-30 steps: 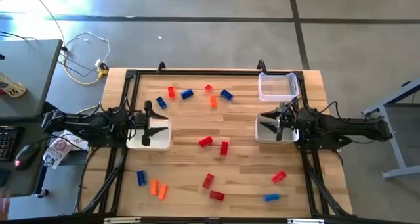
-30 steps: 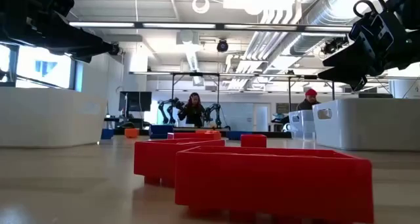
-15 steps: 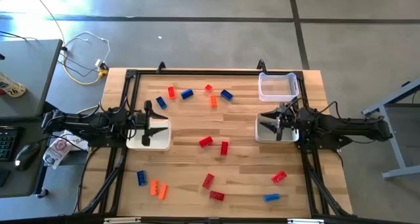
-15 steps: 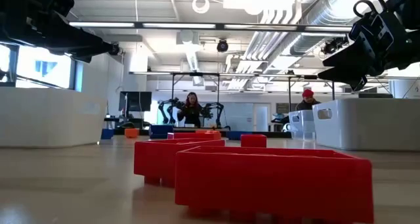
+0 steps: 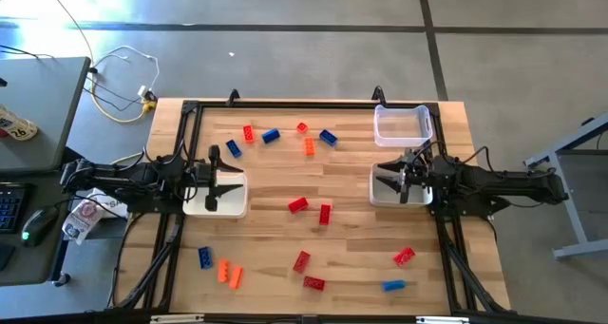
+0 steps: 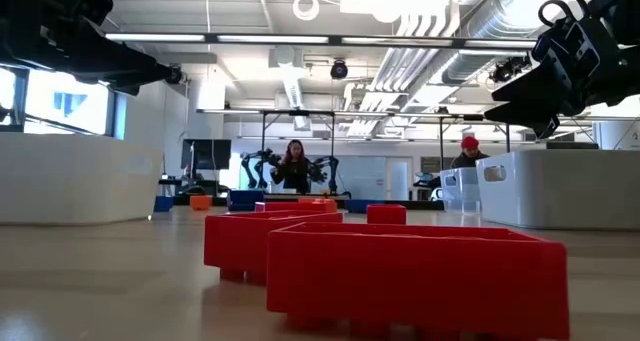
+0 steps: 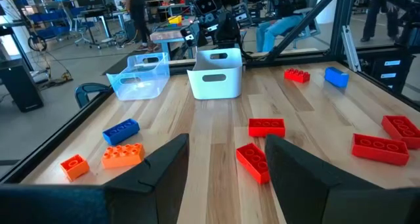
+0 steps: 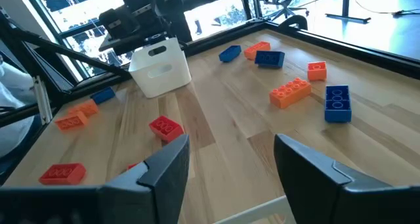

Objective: Sort & place blocks by color

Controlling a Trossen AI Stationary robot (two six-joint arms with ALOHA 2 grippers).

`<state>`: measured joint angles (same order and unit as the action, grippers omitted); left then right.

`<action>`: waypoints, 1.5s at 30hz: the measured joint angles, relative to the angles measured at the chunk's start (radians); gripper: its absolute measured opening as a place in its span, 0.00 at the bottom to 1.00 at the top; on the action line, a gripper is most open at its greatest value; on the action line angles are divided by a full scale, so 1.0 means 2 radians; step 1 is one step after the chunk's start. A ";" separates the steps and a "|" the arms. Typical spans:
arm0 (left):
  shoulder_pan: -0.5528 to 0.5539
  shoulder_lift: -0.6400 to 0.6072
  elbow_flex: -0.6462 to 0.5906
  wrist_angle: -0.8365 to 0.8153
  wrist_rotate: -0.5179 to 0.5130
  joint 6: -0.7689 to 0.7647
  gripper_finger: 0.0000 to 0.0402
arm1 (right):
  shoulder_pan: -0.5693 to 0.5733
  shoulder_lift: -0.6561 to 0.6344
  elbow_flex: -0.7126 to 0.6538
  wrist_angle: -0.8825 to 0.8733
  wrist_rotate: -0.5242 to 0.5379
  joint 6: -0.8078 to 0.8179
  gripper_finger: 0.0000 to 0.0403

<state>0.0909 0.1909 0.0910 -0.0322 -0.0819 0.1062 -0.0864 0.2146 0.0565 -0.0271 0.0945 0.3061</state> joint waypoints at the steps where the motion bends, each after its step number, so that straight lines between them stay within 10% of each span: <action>1: 0.000 0.000 0.000 0.000 0.000 0.001 0.47 | 0.000 0.000 0.000 0.000 0.000 0.000 0.52; 45: 0.000 0.000 0.000 0.004 0.000 0.010 0.47 | 0.000 0.000 0.000 0.000 0.000 0.000 0.52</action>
<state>0.0909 0.1909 0.0906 -0.0251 -0.0822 0.1265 -0.0864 0.2146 0.0563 -0.0273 0.0948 0.3061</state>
